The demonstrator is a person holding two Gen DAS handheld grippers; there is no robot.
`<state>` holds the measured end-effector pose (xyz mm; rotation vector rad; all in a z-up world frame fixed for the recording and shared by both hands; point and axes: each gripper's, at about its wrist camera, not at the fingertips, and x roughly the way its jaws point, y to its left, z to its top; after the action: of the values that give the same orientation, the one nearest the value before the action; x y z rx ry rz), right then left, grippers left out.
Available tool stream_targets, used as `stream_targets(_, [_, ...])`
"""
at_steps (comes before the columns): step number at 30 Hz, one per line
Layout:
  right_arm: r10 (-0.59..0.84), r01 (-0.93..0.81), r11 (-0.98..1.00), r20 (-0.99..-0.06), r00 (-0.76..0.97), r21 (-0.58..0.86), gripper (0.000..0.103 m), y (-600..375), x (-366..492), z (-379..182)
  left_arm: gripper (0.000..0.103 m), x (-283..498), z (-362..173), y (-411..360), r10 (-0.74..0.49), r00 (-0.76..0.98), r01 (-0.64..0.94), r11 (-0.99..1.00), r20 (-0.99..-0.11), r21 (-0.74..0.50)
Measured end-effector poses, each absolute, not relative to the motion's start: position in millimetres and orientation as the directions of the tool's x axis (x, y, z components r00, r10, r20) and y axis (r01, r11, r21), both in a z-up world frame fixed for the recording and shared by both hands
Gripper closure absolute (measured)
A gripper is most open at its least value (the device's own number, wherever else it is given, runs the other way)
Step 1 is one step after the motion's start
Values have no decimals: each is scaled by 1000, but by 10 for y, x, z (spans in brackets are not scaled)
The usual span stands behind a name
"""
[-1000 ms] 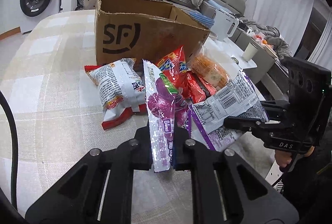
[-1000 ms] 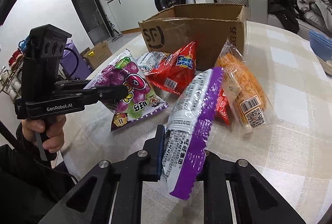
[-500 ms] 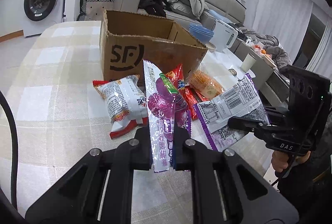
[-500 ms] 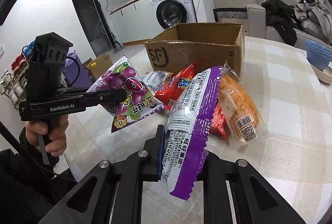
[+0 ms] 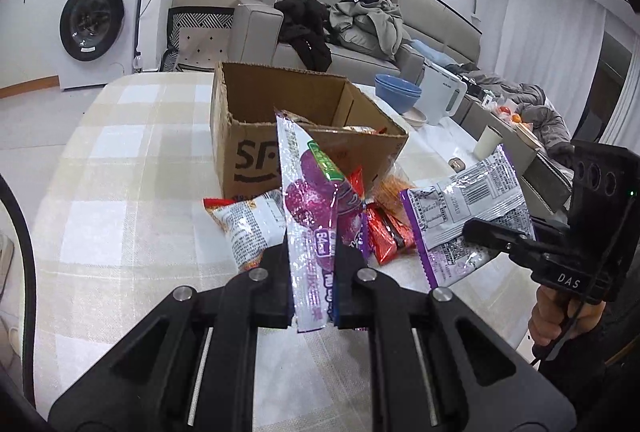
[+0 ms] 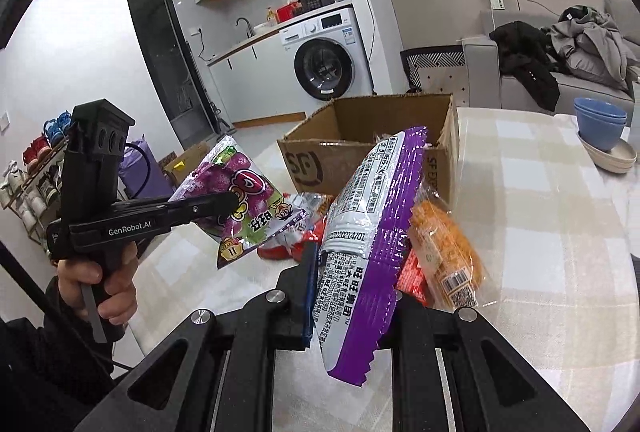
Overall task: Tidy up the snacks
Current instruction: 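Lift both bags and carry them into the SF box with both grippers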
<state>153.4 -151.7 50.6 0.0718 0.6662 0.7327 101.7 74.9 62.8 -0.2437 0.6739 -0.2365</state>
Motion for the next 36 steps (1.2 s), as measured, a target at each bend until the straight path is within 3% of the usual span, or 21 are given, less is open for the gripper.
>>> stream_targets(36, [628,-586,774,-410,661,241,88,-1260,1867,1085,94,1630,1485,989,-193,831,55,962,-522,-267])
